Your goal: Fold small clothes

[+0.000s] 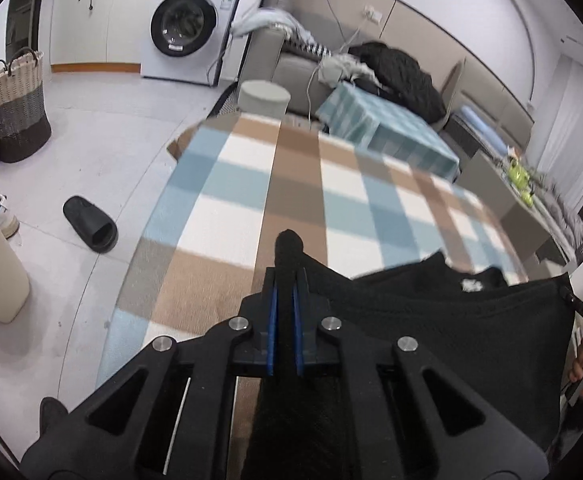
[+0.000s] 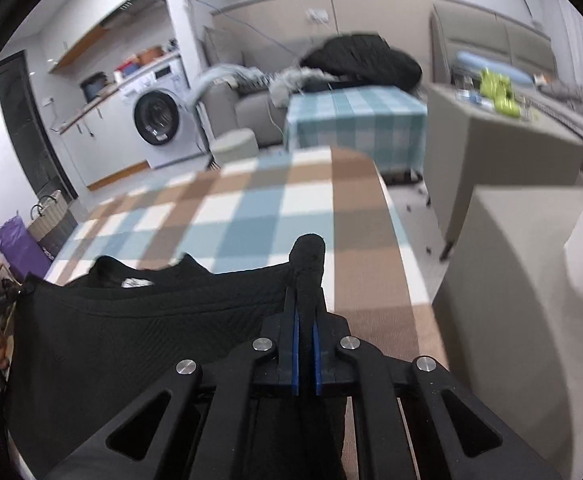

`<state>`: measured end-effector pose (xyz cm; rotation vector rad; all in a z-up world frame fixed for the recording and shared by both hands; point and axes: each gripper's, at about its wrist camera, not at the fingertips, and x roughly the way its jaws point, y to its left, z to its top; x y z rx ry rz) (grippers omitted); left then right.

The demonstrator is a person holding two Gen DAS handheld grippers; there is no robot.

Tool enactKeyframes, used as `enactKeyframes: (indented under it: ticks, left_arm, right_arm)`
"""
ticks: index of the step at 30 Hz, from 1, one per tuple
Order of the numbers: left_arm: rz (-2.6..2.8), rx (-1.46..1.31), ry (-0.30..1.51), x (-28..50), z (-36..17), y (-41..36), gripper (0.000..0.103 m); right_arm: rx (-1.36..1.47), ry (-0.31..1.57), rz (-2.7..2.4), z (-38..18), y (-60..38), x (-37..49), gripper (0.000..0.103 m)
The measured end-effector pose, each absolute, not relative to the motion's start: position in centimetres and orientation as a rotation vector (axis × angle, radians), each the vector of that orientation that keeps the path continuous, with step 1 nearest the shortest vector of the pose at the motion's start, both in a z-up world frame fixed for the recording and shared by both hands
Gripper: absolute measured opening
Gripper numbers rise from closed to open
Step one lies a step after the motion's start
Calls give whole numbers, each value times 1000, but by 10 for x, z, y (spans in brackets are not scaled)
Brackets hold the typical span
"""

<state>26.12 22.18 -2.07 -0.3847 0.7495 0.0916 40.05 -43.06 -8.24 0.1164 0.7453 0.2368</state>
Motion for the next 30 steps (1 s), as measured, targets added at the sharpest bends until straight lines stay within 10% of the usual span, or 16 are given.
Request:
enactKeyframes:
  ticks: [10, 21, 30]
  left_arm:
    - [164, -399, 873, 302, -33, 229, 8]
    - [172, -314, 869, 218, -28, 208, 55]
    - [126, -300, 901, 100, -35, 170, 64]
  right_arm:
    - [156, 904, 101, -109, -430, 448, 16]
    - [241, 978, 220, -121, -453, 362, 47]
    - [322, 979, 276, -135, -466, 235, 56]
